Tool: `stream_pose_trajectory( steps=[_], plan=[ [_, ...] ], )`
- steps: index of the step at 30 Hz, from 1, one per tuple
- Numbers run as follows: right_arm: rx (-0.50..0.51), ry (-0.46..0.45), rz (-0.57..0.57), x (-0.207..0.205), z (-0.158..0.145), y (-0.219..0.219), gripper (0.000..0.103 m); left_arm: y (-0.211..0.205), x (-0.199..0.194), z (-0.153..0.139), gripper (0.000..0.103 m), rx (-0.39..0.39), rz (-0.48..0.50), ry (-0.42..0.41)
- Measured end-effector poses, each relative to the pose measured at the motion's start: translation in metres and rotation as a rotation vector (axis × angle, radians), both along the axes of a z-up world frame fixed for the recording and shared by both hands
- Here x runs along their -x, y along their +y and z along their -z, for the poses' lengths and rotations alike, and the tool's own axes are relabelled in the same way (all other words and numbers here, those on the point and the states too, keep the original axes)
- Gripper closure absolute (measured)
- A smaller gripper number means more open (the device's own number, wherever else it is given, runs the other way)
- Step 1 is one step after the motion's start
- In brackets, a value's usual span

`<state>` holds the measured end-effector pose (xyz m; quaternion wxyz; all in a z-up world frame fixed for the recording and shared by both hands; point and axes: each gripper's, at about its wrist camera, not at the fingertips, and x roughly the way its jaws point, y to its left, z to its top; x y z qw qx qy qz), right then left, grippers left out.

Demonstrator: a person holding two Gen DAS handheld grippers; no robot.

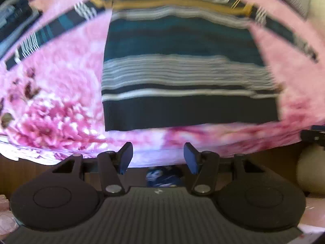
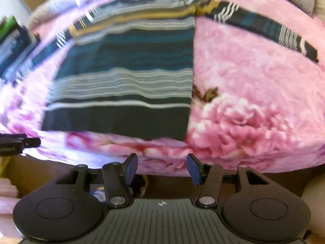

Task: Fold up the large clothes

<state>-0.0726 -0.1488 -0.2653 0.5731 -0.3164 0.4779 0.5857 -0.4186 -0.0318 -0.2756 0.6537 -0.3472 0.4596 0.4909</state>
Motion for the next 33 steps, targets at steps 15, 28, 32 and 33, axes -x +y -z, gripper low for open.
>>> stream_pose_trajectory(
  steps=[15, 28, 32, 33],
  plan=[
    [-0.225, 0.046, -0.078, 0.013, -0.208, -0.064, 0.043, -0.077, -0.029, -0.202, 0.028, -0.253, -0.004, -0.038],
    [-0.11, 0.03, -0.093, 0.041, -0.207, -0.095, 0.041, -0.114, -0.019, -0.212, 0.023, -0.23, 0.016, -0.027],
    [-0.102, 0.012, -0.104, 0.047, -0.205, -0.1, 0.041, -0.121, -0.016, -0.207, 0.023, -0.209, 0.023, -0.024],
    [-0.099, 0.01, -0.106, 0.049, -0.204, -0.1, 0.041, -0.123, -0.016, -0.207, 0.023, -0.207, 0.025, -0.024]
  ],
)
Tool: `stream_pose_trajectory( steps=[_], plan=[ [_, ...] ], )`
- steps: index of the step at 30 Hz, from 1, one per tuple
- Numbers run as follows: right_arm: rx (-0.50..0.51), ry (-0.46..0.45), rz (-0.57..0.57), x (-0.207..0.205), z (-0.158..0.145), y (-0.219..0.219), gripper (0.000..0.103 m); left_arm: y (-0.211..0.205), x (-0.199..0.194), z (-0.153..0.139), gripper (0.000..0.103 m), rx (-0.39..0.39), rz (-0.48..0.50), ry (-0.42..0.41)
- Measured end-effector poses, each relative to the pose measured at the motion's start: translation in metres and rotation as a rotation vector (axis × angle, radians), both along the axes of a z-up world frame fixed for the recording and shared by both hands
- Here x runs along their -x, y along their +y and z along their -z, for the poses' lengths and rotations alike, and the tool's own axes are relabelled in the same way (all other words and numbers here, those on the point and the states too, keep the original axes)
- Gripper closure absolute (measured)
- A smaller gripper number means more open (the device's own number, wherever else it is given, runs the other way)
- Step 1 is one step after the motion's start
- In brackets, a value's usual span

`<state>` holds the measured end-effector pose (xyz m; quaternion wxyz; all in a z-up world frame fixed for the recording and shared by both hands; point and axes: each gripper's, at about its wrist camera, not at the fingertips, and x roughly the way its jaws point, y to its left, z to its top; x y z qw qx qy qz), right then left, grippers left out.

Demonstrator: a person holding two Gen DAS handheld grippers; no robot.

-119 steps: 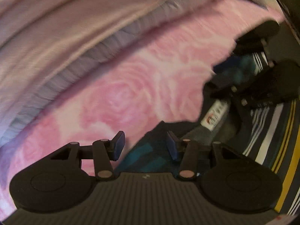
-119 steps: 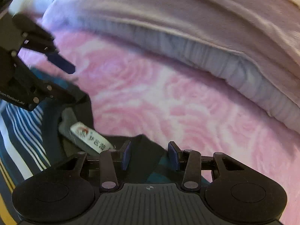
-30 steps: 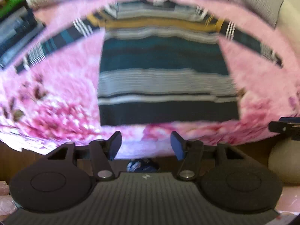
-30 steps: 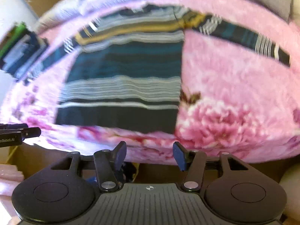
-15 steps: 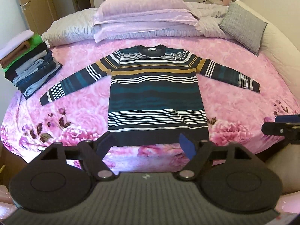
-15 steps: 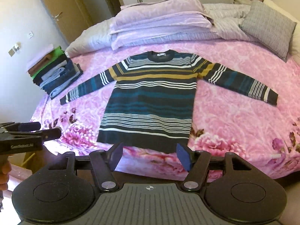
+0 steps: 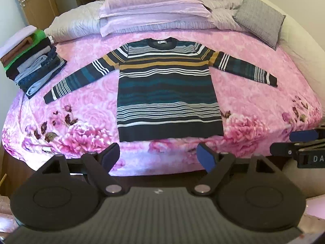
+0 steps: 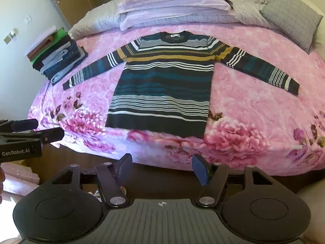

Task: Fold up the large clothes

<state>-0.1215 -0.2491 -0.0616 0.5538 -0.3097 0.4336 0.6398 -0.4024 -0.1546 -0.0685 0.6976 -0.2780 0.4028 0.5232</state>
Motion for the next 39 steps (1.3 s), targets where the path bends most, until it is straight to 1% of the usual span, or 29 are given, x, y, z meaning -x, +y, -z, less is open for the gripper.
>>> stream_pose_trajectory(
  steps=[9, 24, 39],
  plan=[
    [0.033, -0.015, 0.004, 0.006, 0.008, -0.005, 0.041, -0.009, 0.0, 0.002, 0.023, 0.008, 0.0, 0.0],
    [0.025, -0.02, 0.004, 0.005, 0.006, -0.008, 0.041, -0.013, -0.005, 0.002, 0.023, 0.004, 0.002, 0.002],
    [0.021, -0.012, 0.02, -0.006, 0.003, -0.008, 0.041, -0.01, -0.012, -0.002, 0.023, -0.003, 0.006, -0.001]
  ],
)
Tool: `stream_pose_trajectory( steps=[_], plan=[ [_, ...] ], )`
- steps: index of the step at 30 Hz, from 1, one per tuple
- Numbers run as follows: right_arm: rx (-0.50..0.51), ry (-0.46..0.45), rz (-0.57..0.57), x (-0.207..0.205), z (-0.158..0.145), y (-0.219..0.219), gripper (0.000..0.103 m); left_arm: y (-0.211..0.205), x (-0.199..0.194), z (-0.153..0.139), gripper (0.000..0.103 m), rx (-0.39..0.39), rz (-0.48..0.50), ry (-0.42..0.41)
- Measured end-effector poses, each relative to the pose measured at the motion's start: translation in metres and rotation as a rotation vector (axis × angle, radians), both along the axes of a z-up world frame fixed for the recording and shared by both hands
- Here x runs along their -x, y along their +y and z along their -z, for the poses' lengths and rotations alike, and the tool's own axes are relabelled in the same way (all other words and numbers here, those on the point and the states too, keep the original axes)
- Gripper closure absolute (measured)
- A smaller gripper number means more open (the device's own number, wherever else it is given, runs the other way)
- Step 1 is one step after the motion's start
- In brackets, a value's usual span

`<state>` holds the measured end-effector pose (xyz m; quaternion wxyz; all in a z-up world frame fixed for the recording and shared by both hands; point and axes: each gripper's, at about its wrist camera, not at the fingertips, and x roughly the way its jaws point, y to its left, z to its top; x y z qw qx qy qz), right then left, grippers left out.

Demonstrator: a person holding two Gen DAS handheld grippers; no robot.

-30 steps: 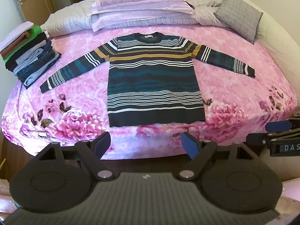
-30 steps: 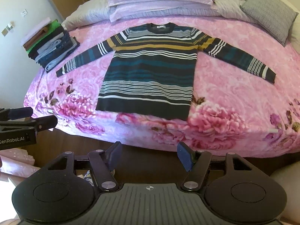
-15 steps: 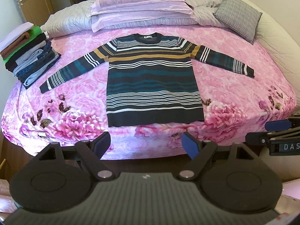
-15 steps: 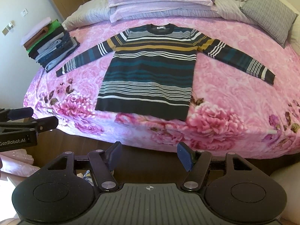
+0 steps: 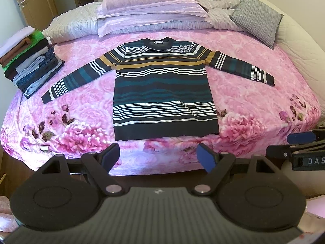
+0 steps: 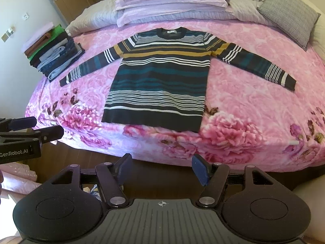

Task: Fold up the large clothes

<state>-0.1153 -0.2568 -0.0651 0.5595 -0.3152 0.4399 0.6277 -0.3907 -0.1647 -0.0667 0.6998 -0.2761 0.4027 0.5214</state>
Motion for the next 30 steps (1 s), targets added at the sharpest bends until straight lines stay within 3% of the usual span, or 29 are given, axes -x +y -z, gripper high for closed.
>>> stream_pose_trajectory(
  steps=[8, 15, 25, 30],
  plan=[
    [0.003, 0.011, -0.016, 0.0, 0.003, 0.012, 0.041, 0.017, 0.008, 0.003, 0.023, 0.001, -0.05, -0.016],
    [0.003, 0.064, 0.025, -0.011, 0.012, 0.047, 0.041, 0.066, 0.05, 0.015, 0.023, 0.036, -0.18, -0.113],
    [-0.041, 0.128, 0.22, -0.048, 0.025, 0.141, 0.041, 0.197, 0.156, 0.069, 0.025, 0.028, -0.491, -0.354],
    [-0.068, 0.176, 0.416, -0.078, 0.037, 0.21, 0.041, 0.281, 0.213, 0.119, 0.041, 0.024, -0.628, -0.376]
  ],
)
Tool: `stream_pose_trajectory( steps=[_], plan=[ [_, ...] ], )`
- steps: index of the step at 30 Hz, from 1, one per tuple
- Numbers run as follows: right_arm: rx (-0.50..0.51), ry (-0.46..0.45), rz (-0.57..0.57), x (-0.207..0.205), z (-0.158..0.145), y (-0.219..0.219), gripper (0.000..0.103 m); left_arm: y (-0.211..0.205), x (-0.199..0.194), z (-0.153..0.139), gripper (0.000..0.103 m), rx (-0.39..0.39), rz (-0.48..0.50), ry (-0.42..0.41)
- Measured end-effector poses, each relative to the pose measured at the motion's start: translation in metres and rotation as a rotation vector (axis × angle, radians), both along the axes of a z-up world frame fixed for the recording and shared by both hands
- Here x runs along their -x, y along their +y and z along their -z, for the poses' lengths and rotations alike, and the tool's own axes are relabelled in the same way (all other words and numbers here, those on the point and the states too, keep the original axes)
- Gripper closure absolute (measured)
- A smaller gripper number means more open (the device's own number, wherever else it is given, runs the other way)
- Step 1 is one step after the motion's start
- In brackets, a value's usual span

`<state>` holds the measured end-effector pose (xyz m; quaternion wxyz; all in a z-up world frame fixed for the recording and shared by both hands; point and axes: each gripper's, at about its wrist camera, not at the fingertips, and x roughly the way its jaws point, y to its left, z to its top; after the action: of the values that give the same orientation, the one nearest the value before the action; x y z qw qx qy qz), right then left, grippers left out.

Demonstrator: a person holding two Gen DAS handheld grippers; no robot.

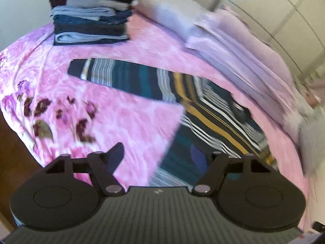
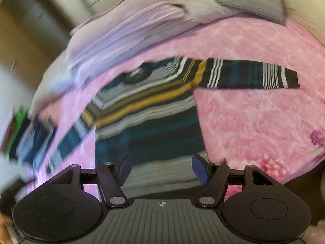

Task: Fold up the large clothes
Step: 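Move the left gripper to a sleeve cuff and grasp it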

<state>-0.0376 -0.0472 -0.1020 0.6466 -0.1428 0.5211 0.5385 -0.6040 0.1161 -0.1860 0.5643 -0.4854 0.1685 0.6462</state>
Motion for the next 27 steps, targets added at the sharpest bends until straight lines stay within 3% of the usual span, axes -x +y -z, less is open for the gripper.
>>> stream_pose_trajectory(
  steps=[6, 11, 15, 19, 23, 27],
  plan=[
    [0.001, 0.02, 0.132, -0.008, 0.017, 0.08, 0.041, 0.083, 0.072, 0.07, 0.045, 0.029, -0.149, -0.064],
    [0.078, -0.051, 0.112, 0.01, 0.06, 0.131, 0.041, 0.134, 0.13, 0.139, 0.049, 0.04, -0.303, -0.148],
    [0.159, -0.054, 0.072, 0.031, 0.106, 0.149, 0.041, 0.151, 0.171, 0.184, 0.054, 0.019, -0.461, -0.224],
    [0.236, -0.038, 0.036, 0.049, 0.139, 0.159, 0.041, 0.152, 0.198, 0.214, 0.06, 0.005, -0.574, -0.294],
    [0.276, -0.067, -0.011, 0.064, 0.158, 0.163, 0.041, 0.156, 0.207, 0.225, 0.066, -0.026, -0.59, -0.284],
    [0.295, -0.078, -0.025, 0.07, 0.171, 0.168, 0.041, 0.162, 0.205, 0.227, 0.092, -0.017, -0.576, -0.197]
  ],
)
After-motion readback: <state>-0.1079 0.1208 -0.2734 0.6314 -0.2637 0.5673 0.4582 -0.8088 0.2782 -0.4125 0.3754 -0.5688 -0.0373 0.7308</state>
